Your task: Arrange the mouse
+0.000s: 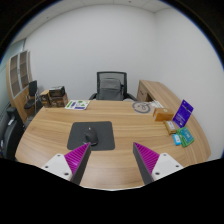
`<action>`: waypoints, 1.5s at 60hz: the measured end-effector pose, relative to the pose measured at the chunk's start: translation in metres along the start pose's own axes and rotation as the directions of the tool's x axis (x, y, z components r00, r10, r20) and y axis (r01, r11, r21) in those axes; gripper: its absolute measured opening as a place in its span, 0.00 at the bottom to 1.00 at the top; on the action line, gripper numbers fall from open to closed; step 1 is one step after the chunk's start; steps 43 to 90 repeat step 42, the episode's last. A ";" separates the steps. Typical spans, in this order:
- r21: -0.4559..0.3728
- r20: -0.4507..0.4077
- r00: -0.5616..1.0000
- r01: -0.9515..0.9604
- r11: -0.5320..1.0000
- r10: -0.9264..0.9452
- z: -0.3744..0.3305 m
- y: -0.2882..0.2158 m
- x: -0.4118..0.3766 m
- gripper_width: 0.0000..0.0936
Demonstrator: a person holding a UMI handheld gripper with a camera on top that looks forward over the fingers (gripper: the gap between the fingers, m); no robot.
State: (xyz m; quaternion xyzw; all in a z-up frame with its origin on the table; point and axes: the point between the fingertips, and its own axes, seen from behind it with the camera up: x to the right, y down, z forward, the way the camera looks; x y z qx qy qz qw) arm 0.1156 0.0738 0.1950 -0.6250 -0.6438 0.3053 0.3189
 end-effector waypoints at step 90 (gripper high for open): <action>0.004 -0.043 0.999 -0.033 0.999 0.033 -0.139 0.078 0.040 0.91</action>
